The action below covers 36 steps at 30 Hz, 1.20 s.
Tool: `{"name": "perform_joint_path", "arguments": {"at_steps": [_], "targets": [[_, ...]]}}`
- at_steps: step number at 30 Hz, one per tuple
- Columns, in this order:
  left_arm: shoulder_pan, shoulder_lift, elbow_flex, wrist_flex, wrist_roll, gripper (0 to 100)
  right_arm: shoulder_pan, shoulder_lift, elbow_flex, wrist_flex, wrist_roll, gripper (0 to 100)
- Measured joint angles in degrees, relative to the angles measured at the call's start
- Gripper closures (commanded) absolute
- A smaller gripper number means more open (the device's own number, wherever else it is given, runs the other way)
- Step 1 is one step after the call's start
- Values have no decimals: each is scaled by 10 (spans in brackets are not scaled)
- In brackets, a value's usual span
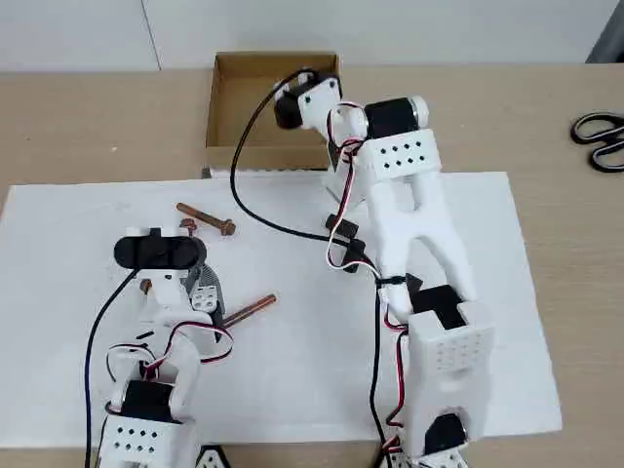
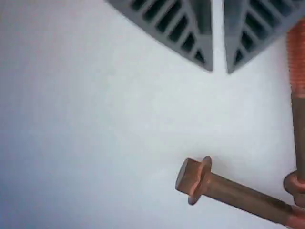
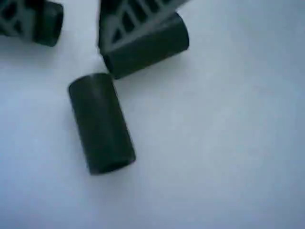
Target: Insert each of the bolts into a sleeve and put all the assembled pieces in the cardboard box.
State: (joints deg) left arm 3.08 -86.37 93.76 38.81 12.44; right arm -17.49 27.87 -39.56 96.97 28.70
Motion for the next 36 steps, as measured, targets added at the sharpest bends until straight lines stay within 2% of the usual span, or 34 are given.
{"name": "perform_joint_path", "arguments": {"at_steps": [10,26,36], "targets": [[0,0,0,0,0,994,9,51,34,-19,71,823],[0,0,0,0,0,994,-26,59,34,-19,102,823],[0,0,0,0,0,994,-25,120,36,-37,118,823]]}}
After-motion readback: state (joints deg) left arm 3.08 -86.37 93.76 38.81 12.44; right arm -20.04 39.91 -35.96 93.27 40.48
